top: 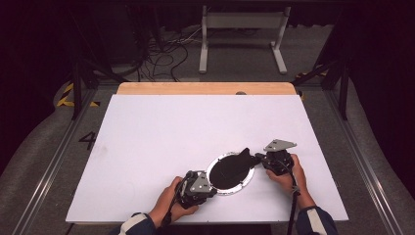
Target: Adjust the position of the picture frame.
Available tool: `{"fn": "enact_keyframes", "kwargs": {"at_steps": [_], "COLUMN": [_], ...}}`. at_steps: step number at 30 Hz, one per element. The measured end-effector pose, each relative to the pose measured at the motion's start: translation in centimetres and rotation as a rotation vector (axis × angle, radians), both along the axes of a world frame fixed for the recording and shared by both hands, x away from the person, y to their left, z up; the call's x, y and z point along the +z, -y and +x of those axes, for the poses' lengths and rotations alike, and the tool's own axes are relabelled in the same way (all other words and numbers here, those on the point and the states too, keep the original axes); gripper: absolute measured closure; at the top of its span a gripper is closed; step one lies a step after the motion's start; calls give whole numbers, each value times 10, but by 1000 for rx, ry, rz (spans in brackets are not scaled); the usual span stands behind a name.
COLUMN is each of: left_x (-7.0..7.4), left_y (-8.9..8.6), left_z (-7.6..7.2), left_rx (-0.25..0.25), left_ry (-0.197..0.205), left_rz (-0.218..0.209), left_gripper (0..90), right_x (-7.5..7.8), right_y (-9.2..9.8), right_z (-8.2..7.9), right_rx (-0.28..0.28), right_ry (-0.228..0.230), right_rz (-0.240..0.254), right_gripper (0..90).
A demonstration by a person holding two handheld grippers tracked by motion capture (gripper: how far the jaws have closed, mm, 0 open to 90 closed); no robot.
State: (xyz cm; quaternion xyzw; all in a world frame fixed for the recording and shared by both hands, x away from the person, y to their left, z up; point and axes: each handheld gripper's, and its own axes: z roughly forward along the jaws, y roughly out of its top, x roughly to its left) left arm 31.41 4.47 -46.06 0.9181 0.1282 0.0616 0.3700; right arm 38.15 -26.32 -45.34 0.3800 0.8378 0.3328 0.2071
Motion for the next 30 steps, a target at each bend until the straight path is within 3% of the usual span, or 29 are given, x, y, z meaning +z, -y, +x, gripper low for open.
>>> {"fn": "enact_keyframes", "kwargs": {"at_steps": [2,18,21,25,26,30], "left_x": [0,-2,-1,0,0,-2], "left_y": [-1,-12,-11,-9,-5,2], "left_z": [1,9,7,4,-1,-2], "left_rx": [2,39,51,17,-13,-2], "left_ry": [14,-3,5,-16,-38,-19], "left_rz": [4,-19,-6,-12,-23,-32], "left_gripper": [900,900,900,888,885,862], "right_x": [1,1,1,1,1,1], "right_y": [0,2,2,2,2,2], "right_z": [0,-4,-4,-4,-4,-4], "right_rx": [11,59,56,54,52,48], "right_ry": [-1,-6,-5,-4,-4,-6], "right_rz": [-9,-24,-25,-22,-21,-16], "right_gripper": [900,900,900,900,900,900]}}
